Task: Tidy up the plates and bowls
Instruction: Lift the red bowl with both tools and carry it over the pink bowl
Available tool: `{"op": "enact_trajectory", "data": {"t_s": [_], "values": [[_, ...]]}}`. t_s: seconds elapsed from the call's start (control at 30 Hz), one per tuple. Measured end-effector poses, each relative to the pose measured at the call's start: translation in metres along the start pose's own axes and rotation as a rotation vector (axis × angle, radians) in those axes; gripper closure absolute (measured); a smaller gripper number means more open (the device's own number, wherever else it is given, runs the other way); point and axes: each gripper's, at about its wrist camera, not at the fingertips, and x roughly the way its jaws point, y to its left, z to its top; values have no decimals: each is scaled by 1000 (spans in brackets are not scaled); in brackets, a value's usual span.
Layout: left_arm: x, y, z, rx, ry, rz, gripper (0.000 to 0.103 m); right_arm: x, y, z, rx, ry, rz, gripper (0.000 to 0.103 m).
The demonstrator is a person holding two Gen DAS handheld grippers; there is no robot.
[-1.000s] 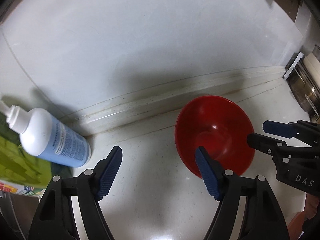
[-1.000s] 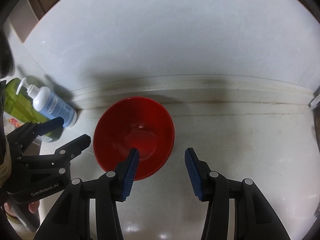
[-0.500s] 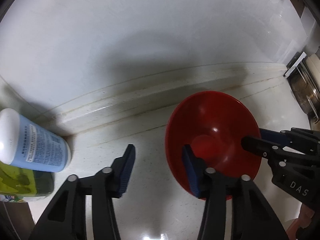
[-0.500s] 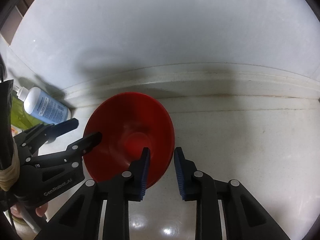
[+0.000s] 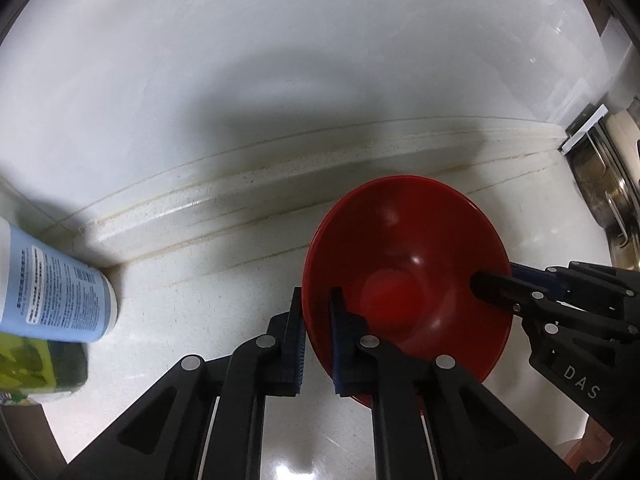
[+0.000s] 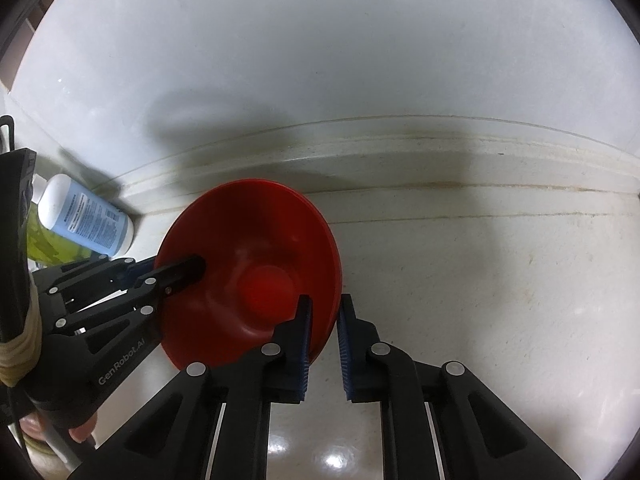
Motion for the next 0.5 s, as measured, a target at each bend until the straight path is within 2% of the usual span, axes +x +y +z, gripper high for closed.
{"op": "enact_trajectory", "data": {"t_s": [0.27, 0.5], "values": [[-17, -4, -11, -13, -11, -21, 91, -10, -2, -8, 23, 12, 17, 90], [-47, -15, -28, -19, -32, -52, 91, -39, -2, -25, 29, -8, 16, 90]]}}
